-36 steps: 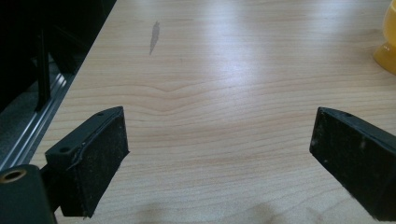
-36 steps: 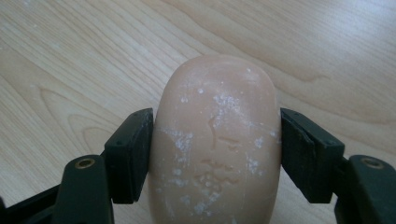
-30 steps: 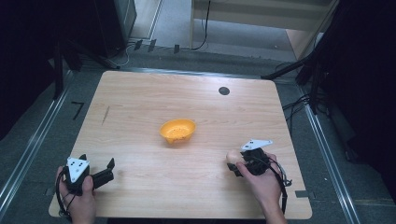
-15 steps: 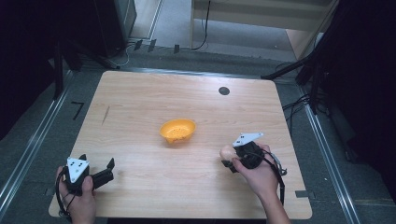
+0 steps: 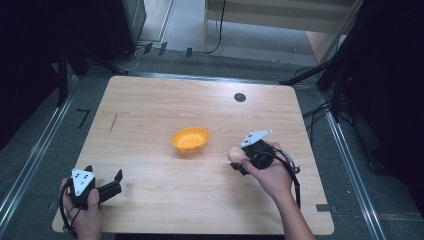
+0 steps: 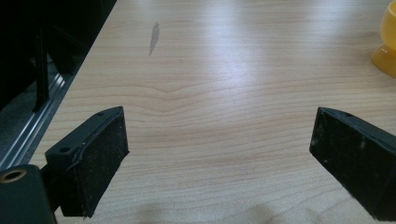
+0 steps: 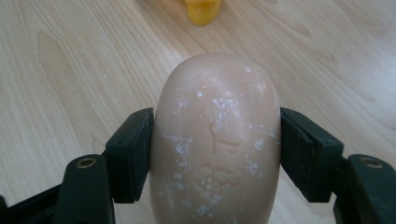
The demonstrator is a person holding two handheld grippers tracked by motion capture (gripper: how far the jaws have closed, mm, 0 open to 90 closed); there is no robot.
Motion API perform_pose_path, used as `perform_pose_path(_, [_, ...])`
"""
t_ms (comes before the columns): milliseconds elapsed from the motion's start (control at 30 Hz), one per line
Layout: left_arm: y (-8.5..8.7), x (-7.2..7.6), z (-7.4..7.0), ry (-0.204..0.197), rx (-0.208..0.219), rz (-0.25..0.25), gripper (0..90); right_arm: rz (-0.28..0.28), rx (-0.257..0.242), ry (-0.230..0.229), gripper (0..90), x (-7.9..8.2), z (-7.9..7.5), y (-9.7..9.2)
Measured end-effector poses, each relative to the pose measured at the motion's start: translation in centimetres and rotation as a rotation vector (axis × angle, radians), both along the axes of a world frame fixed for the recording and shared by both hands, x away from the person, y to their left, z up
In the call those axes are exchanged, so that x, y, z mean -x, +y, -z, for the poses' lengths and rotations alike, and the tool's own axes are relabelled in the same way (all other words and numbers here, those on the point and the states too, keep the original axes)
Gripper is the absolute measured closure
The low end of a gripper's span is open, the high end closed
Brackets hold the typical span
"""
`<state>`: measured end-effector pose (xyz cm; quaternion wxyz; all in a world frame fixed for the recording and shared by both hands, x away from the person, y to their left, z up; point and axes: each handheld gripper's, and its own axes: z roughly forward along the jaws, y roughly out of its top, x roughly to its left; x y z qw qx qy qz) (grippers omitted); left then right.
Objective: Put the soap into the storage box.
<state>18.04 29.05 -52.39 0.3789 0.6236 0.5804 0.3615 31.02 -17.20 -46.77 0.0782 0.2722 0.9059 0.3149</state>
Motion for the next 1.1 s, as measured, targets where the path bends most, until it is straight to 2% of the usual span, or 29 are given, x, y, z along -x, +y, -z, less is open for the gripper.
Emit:
perform_pose_path(33, [0.0,0.0,0.0,0.004,-0.004,0.001,4.6,-0.04,-0.005,-0.013,32.8,-0.4,-0.3,0.3])
perform_pose_path(133, [0.0,0.0,0.0,0.002,-0.001,0.0,4.6,-0.073,0.0,-0.013,32.9,-0.7,-0.5,0.7])
perform_pose_path(200, [0.0,0.0,0.0,0.002,0.001,0.0,4.6,-0.112,0.024,-0.037,32.9,-1.1,-0.9,1.3])
perform_pose_path(400, [0.0,0.0,0.0,0.004,-0.005,-0.001,4.7,-0.141,0.035,-0.054,32.9,-2.0,-1.6,2.6])
perform_pose_path(800, [0.0,0.0,0.0,0.004,-0.004,0.002,4.6,-0.186,0.003,-0.024,33.0,-3.4,-1.8,4.3])
perform_pose_path(900, [0.0,0.0,0.0,0.002,0.001,0.001,4.6,-0.188,0.003,-0.038,32.9,-3.8,-1.8,4.5])
perform_pose_path(933, [0.0,0.0,0.0,0.001,0.002,0.001,4.6,-0.178,0.001,-0.027,33.0,-3.9,-1.8,4.6])
perform_pose_path(1100, [0.0,0.0,0.0,0.006,-0.001,-0.003,4.6,-0.209,-0.013,-0.029,32.9,-4.7,-2.0,5.0])
